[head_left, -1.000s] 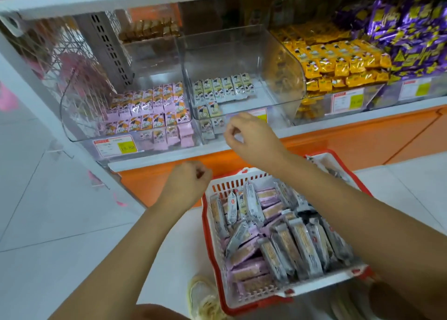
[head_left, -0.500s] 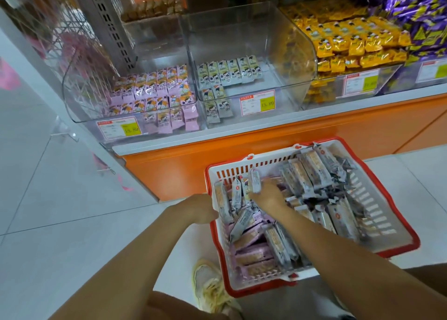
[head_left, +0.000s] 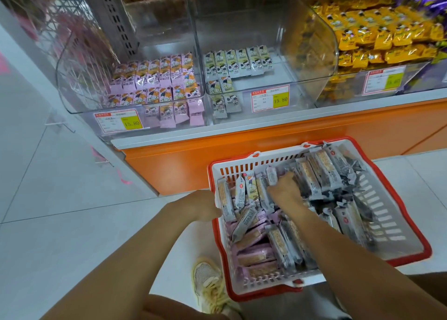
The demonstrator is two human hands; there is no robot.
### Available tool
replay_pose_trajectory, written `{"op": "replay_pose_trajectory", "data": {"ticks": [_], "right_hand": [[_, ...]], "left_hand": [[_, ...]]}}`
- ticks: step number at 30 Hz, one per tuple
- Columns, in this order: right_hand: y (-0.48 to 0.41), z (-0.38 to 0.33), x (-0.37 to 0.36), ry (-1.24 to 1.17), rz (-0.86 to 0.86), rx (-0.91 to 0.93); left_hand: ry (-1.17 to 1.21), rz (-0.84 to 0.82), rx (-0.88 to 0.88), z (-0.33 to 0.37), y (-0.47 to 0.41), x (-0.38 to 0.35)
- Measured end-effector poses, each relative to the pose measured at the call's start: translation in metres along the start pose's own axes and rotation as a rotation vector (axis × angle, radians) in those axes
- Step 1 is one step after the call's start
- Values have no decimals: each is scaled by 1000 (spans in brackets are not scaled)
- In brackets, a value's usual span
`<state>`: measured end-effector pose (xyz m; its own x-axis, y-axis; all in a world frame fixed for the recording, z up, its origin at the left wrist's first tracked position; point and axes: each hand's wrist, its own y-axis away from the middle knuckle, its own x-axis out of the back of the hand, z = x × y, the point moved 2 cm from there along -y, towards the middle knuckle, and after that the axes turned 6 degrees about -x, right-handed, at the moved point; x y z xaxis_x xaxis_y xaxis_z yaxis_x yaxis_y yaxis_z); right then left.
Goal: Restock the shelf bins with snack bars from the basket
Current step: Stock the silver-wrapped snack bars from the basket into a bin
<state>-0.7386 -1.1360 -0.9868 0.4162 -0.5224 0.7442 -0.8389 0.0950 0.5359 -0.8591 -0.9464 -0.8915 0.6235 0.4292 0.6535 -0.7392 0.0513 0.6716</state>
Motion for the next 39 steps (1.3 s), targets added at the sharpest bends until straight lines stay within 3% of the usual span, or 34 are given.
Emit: {"op": "replay_pose_trajectory", "data": {"ticks": [8,18,23,29,39], "right_hand": [[3,9,-10,180,30,91],[14,2,-2,-199,25,68],[23,-13,-19,-102,-115,87],[27,-36,-29,141,-38,120],[31,-32,-32,195,-29,93]], "left_hand": [[-24,-12,21,-3,-6,-2],[-33,-21,13,-1,-6,-2],[-33,-35,43,-2,-8,-2],[-44,-15,53,1,-4,0],[8,-10,41,2,-6,6]]}}
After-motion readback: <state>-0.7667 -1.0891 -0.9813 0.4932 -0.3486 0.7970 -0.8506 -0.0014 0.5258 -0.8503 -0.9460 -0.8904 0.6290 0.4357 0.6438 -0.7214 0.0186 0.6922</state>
